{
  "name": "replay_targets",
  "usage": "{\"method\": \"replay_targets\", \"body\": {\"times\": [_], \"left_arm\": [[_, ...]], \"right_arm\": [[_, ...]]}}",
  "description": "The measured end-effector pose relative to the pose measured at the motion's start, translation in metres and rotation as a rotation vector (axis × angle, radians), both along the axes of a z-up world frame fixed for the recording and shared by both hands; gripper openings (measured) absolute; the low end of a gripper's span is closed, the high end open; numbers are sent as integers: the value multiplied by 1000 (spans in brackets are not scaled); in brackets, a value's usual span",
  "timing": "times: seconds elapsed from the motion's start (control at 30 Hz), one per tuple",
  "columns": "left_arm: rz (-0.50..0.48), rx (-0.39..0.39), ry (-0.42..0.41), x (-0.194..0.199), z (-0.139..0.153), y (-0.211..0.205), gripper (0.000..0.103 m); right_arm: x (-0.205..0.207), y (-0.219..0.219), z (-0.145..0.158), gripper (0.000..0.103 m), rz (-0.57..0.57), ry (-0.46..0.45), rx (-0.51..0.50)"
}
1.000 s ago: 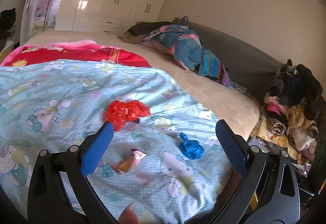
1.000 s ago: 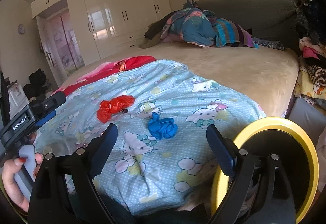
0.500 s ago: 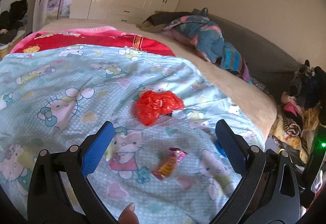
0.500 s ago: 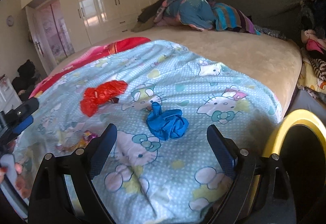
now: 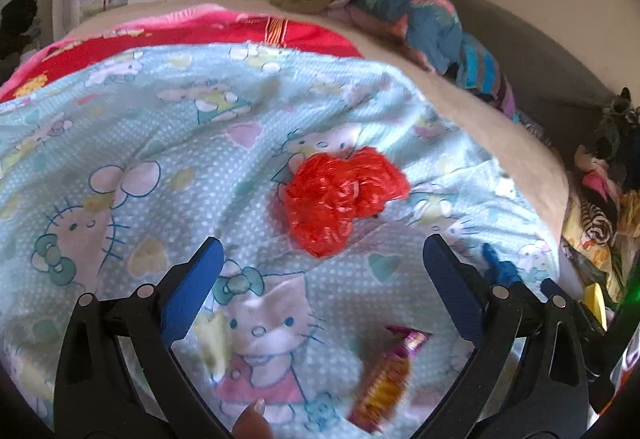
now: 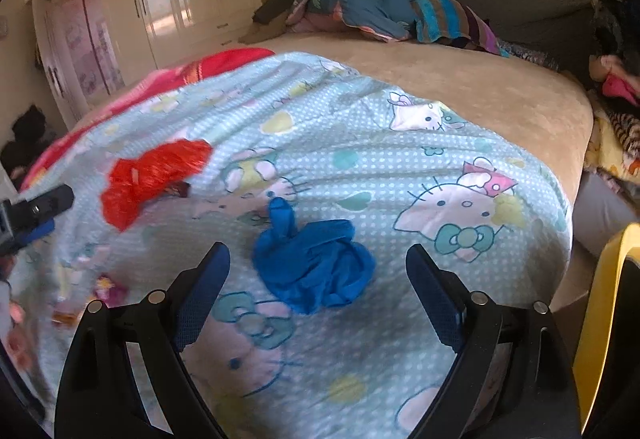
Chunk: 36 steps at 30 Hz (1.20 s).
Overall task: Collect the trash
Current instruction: 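Close the left gripper on the large red wrapper while the right gripper grasps the blue glove, then carry the red wrapper in the left gripper to the bin while the right gripper carries the blue glove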
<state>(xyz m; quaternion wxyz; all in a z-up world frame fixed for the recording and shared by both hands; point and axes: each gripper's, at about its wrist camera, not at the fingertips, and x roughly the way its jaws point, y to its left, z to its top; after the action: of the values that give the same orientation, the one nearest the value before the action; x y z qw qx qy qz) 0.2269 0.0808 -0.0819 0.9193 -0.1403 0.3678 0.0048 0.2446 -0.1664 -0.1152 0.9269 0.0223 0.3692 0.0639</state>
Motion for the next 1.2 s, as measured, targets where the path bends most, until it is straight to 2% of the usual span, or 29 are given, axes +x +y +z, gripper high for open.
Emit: {"method": "replay_targets", "body": {"times": [0.1, 0.2, 0.3, 0.37, 0.47, 0.63, 0.67, 0.7, 0.8, 0.93, 1.07, 1.2], "left_arm": [[3, 6, 19, 11, -5, 3, 91], [-5, 12, 26, 20, -8, 2, 86], [-10, 10, 40, 30, -12, 1, 77], [-8, 11, 46, 35, -15, 0, 69], [6, 13, 67, 43, -20, 0, 58], [24, -23, 101, 48, -30, 4, 35], [21, -40, 106, 47, -32, 5, 25], [16, -49, 107, 46, -32, 5, 20], [3, -63, 94, 38, -31, 3, 12], [3, -107, 51, 19, -23, 2, 8], [-4, -145, -43, -6, 0, -3, 7], [-39, -135, -134, -28, 27, -15, 7]], "right_arm": [[9, -4, -7, 86, -7, 26, 23], [15, -1, -15, 79, 14, 53, 32], [16, 6, -24, 62, 59, 82, 21], [14, 10, -25, 46, 84, 74, 19], [10, 12, -22, 32, 111, 55, 28], [0, 8, -13, 26, 120, 14, 67], [-3, 5, -10, 25, 116, 2, 84], [-5, 3, -8, 25, 112, -2, 93], [-11, -3, -3, 24, 100, -18, 123], [-21, -7, 7, 24, 103, -54, 145], [-34, -7, 18, 24, 117, -92, 152], [-46, -12, 29, 24, 117, -116, 174]]}}
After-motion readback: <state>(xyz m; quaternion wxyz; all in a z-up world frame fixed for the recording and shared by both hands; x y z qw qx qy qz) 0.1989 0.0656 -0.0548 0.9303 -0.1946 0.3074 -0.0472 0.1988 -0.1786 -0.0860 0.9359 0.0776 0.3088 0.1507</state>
